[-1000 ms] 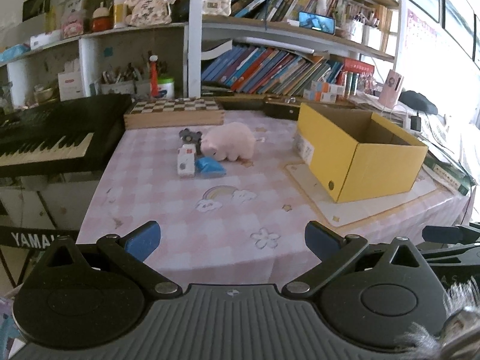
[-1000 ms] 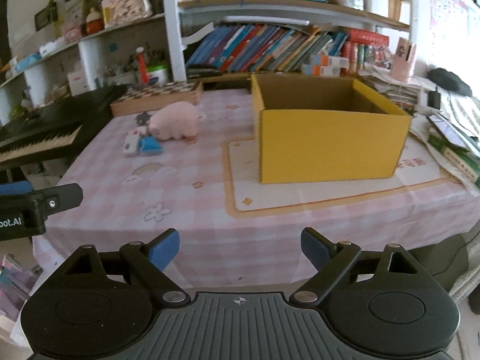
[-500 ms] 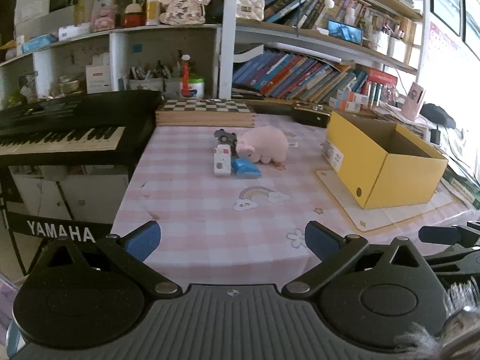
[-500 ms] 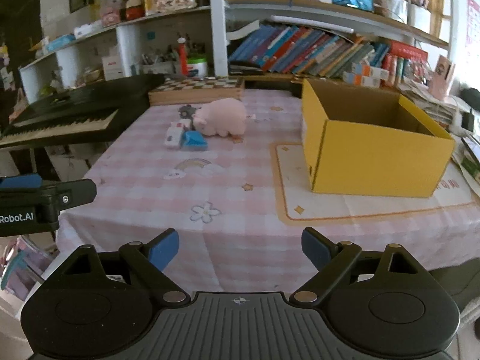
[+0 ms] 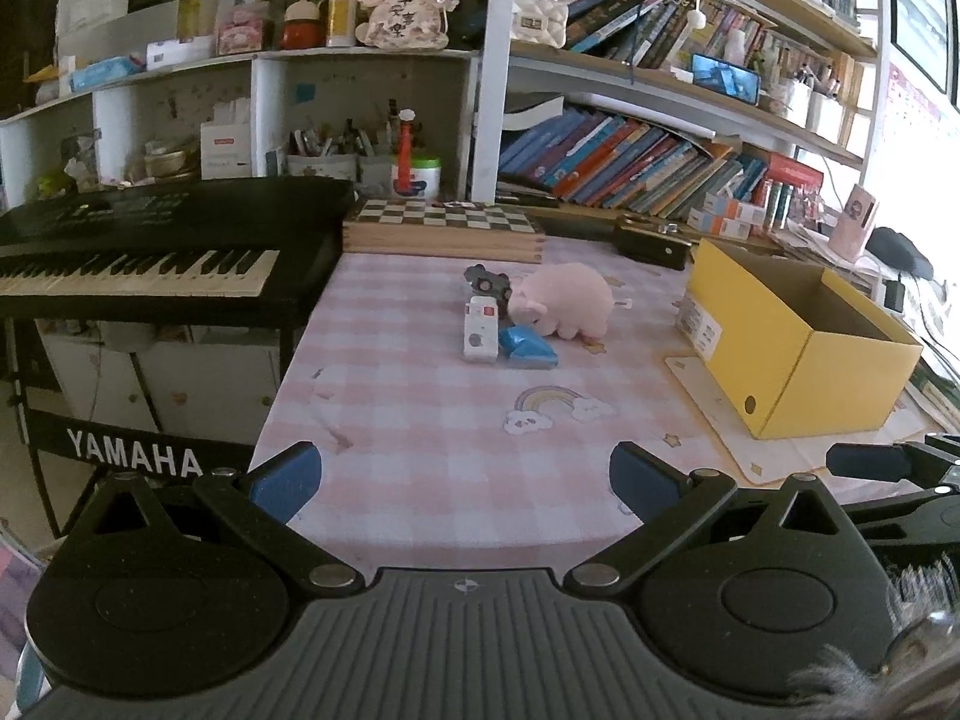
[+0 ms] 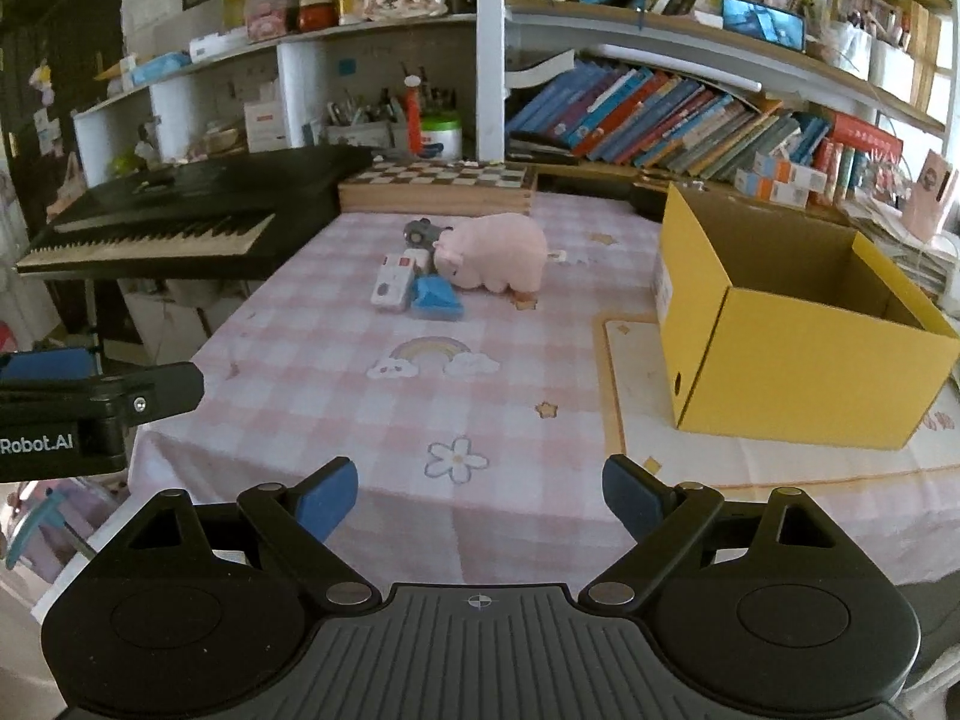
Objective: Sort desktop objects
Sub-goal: 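Withdraw both tools from the box and move toward the pig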
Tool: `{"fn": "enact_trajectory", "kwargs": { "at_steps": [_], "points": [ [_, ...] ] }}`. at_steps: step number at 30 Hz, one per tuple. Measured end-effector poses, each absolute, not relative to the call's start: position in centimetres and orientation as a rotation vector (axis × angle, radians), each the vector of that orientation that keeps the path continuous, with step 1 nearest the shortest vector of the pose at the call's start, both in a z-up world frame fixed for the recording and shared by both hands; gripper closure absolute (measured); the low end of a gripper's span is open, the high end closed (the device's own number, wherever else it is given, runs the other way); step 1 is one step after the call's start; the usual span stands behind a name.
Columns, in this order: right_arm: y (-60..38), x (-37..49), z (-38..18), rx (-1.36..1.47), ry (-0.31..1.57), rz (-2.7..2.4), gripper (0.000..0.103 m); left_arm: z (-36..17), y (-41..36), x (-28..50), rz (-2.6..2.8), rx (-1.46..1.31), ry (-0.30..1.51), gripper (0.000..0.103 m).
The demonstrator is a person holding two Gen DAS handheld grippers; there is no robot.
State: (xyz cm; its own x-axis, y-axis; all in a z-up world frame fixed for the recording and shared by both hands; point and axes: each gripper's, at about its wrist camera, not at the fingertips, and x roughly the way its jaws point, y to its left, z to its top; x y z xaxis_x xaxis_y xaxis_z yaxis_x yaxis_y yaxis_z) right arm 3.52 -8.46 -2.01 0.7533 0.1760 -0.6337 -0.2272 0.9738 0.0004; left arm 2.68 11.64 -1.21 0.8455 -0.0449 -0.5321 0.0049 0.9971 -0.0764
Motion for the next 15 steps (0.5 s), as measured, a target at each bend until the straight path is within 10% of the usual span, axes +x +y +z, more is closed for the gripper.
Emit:
{"fn": "enact_trajectory", "kwargs": {
  "at_steps": [15],
  "points": [
    [-7.7,9.6,-2.4,-0.103,0.700,0.248,0.013,-1.8,12.0,9.0,-0.013,-0.092,0.596,0.000]
  ]
}}
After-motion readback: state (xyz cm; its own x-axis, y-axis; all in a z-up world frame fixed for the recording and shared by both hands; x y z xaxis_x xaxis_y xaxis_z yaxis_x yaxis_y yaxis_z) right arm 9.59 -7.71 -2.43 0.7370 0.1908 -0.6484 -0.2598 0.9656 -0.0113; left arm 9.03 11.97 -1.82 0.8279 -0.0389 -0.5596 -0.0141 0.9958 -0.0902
